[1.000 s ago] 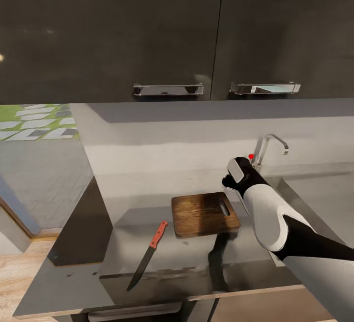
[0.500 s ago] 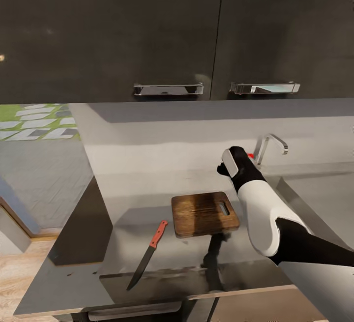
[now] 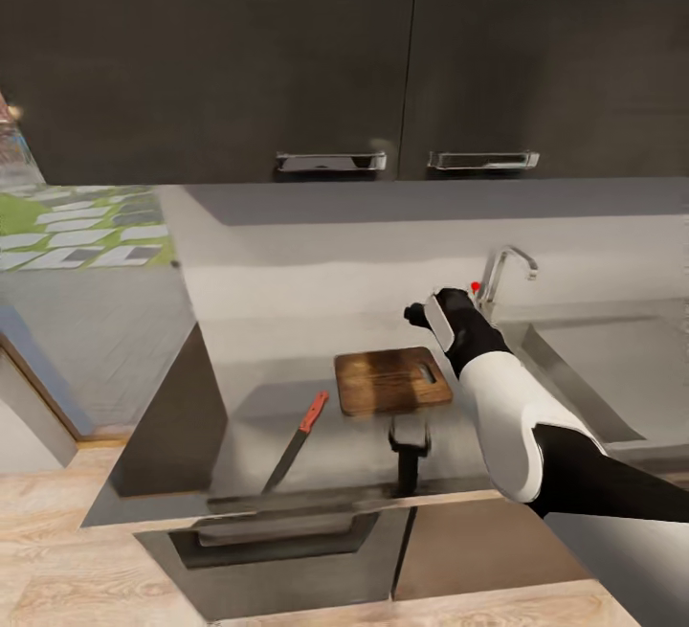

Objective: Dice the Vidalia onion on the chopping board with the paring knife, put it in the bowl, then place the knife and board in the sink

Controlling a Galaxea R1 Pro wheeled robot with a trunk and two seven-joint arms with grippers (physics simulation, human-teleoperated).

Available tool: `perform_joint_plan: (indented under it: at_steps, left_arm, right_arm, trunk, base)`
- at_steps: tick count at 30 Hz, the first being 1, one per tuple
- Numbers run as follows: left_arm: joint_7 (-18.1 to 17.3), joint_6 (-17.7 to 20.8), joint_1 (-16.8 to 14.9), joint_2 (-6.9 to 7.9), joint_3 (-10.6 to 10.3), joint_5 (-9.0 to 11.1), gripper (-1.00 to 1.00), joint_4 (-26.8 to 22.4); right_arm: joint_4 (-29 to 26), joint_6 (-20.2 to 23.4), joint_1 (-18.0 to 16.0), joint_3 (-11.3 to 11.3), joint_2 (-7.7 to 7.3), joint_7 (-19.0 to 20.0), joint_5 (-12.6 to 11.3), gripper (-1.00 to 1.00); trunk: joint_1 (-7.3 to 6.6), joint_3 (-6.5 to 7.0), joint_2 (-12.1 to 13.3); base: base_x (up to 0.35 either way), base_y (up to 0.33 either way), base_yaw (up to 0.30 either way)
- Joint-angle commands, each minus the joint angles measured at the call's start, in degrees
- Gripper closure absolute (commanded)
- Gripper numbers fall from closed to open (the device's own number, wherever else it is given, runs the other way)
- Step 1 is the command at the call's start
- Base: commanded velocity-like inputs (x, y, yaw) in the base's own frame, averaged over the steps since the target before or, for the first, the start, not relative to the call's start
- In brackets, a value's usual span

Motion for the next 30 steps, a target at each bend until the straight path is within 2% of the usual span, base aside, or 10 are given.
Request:
perform_joint_plan:
  at_steps: [1, 3, 4, 7, 12, 15, 16, 17, 20, 30]
  left_arm:
    - [-0.37, 0.03, 0.02, 0.01, 0.34, 0.31, -1.00, -0.08]
    - [-0.37, 0.02, 0.03, 0.01, 0.38, 0.31, -1.00, -0.07]
    - [-0.37, 0.02, 0.02, 0.01, 0.39, 0.31, -1.00, -0.07]
    - [-0.37, 0.02, 0.02, 0.01, 0.39, 0.31, -1.00, -0.07]
    - [-0.37, 0.02, 0.03, 0.01, 0.35, 0.31, -1.00, -0.07]
    - [-0.40, 0.02, 0.02, 0.01, 0.32, 0.31, -1.00, -0.06]
    - [-0.39, 0.02, 0.01, 0.01, 0.32, 0.31, -1.00, -0.06]
    - [-0.38, 0.02, 0.02, 0.01, 0.31, 0.31, -1.00, -0.07]
    - [-0.37, 0.02, 0.05, -0.04, 0.31, 0.29, -1.00, -0.07]
    - [-0.37, 0.02, 0.04, -0.08, 0.22, 0.29, -1.00, -0.07]
  right_arm:
    - [0.46, -0.35, -0.05, -0.29, 0.07, 0.58, 0.17, -1.00]
    - [3.75, -3.78, -0.05, -0.29, 0.07, 4.28, 1.73, -1.00]
    - [6.57, -7.89, -0.05, -0.27, -0.54, 7.31, 4.50, -1.00]
    - [9.94, -12.63, -0.05, -0.31, -0.88, 9.50, 6.69, -1.00]
    - [16.93, -23.72, -0.05, -0.32, -1.24, 11.23, 8.57, -1.00]
    - [22.02, -31.08, -0.05, -0.30, -2.72, 14.98, 9.20, -1.00]
    - [22.63, -32.45, -0.05, -0.31, -3.18, 16.74, 9.47, -1.00]
    - [23.33, -33.86, -0.05, -0.32, -4.42, 20.60, 9.79, -1.00]
    - [23.99, -34.82, -0.05, -0.28, -5.34, 24.20, 9.93, -1.00]
    - [24.81, -41.06, -0.05, -0.26, -5.94, 25.22, 10.65, -1.00]
  trunk:
    - [0.00, -0.11, -0.12]
    - [0.00, -0.11, -0.12]
    - [0.00, -0.11, -0.12]
    - [0.00, -0.11, -0.12]
    - [0.00, -0.11, -0.12]
    - [0.00, -0.11, -0.12]
    - [0.00, -0.11, -0.12]
    - [0.00, -0.11, -0.12]
    - [0.00, -0.11, -0.12]
    - [0.00, -0.11, -0.12]
  base:
    - [-0.336, 0.000, 0.000]
    - [-0.336, 0.000, 0.000]
    - [-0.336, 0.000, 0.000]
    - [-0.336, 0.000, 0.000]
    - [-0.337, 0.000, 0.000]
    - [-0.337, 0.000, 0.000]
    - [-0.337, 0.000, 0.000]
    - [-0.337, 0.000, 0.000]
    - [-0.337, 0.000, 0.000]
    - [-0.337, 0.000, 0.000]
